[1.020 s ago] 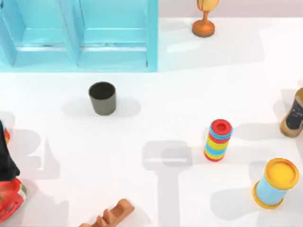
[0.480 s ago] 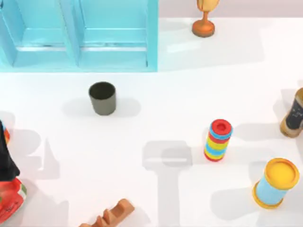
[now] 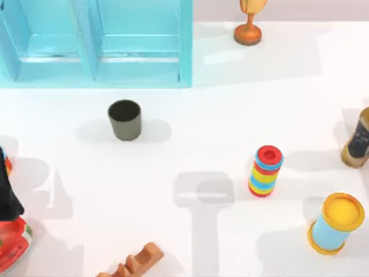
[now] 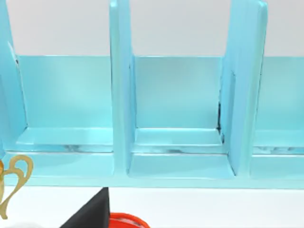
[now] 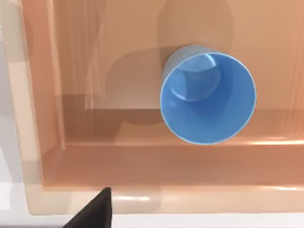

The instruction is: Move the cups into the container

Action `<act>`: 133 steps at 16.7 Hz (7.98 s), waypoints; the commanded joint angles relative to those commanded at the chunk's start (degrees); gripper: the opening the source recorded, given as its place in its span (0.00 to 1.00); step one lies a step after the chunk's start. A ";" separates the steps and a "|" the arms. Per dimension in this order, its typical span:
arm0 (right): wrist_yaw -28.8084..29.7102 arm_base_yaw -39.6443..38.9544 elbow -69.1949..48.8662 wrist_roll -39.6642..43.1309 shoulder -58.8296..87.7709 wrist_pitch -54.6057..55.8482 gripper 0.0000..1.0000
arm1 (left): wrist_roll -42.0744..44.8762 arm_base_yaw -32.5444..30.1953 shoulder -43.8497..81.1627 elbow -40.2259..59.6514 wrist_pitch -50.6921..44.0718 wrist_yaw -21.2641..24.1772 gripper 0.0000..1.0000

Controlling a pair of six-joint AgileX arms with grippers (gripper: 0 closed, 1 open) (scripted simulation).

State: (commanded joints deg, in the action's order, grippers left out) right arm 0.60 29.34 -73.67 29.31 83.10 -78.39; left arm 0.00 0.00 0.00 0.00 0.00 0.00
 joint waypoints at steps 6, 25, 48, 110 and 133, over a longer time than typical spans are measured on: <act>-0.17 0.13 -6.76 -0.15 -0.29 -6.83 1.00 | 0.00 0.00 0.00 0.00 0.00 0.00 1.00; 16.48 -64.32 -70.58 -59.60 56.69 -6.30 1.00 | 0.00 0.00 0.00 0.00 0.00 0.00 1.00; 21.08 -76.34 -92.63 -74.07 84.13 9.43 1.00 | 0.00 0.00 0.00 0.00 0.00 0.00 1.00; 7.81 -9.41 -33.64 -10.90 30.04 1.89 0.00 | 0.00 0.00 0.00 0.00 0.00 0.00 1.00; 2.87 -1.78 -12.63 -1.76 25.38 10.70 0.00 | 0.00 0.00 0.00 0.00 0.00 0.00 1.00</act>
State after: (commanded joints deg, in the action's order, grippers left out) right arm 3.47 27.56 -86.30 27.54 108.48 -67.69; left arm 0.00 0.00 0.00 0.00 0.00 0.00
